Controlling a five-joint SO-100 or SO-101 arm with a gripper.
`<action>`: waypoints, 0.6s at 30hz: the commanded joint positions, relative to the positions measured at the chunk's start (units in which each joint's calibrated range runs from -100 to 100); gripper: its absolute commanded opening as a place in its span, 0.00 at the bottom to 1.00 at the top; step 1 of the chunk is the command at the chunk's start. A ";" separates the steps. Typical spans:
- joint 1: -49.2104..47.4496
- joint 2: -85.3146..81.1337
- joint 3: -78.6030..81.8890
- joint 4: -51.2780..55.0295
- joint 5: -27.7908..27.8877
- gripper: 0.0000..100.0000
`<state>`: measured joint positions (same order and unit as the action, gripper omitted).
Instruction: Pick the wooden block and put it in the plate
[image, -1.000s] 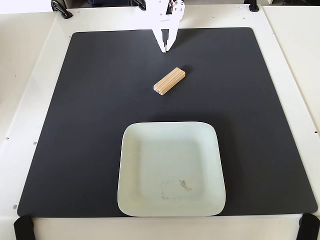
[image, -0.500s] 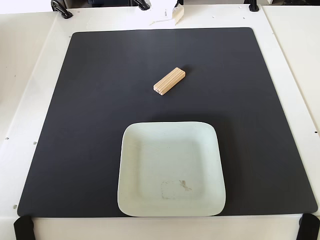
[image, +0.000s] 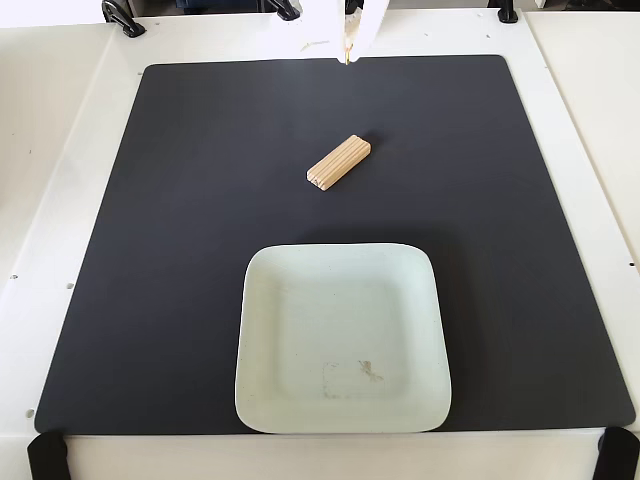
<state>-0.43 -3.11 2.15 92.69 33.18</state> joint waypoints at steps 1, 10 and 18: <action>2.56 4.55 -3.19 -5.24 -4.67 0.01; 9.62 2.77 10.40 -16.55 -2.21 0.04; 12.53 -2.57 21.73 -18.41 1.58 0.30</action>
<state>11.73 -2.59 22.00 76.02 34.06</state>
